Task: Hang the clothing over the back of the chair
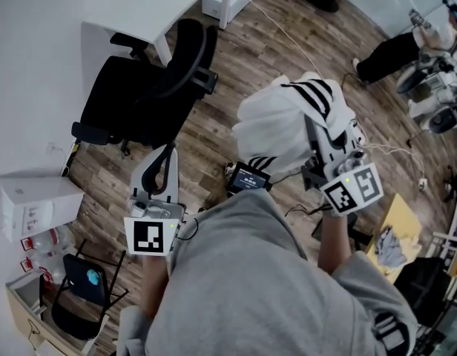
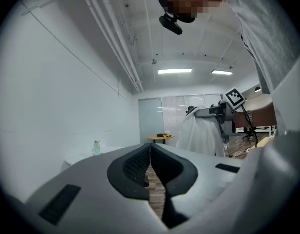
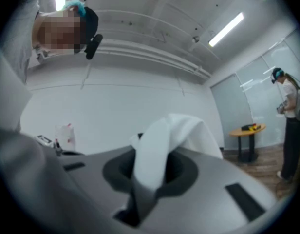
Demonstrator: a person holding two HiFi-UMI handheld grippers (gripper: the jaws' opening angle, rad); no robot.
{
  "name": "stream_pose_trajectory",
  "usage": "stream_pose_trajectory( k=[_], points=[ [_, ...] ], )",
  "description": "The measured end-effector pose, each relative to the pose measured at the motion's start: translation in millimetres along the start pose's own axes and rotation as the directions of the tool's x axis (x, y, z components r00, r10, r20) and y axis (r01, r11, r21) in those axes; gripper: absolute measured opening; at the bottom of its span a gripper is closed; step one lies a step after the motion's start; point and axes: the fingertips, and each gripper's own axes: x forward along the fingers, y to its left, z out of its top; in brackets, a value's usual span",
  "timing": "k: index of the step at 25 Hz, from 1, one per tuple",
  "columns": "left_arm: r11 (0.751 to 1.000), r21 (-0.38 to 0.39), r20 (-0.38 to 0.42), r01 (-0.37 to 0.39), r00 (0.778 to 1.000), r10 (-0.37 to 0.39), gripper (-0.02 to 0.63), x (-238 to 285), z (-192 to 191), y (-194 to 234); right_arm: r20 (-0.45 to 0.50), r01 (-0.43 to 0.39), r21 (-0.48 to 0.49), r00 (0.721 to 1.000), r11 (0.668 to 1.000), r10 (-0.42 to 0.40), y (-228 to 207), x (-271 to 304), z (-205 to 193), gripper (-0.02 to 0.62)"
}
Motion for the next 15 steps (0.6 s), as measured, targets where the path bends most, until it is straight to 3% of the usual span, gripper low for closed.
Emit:
stream_pose_trajectory(
  k=[8, 15],
  points=[
    [0.994, 0.003, -0.008, -0.111, 0.994, 0.111, 0.037, 53, 10, 25, -0.008, -0.122, -0.004, 0.993, 0.993, 0.122, -32, 71, 17, 0.061],
    [0.981, 0.018, 0.008, -0.194, 0.981, 0.194, 0.037, 54, 8, 23, 0.008, -0.218, -0.014, 0.976, 0.976, 0.218, -36, 88, 21, 0.061]
  ],
)
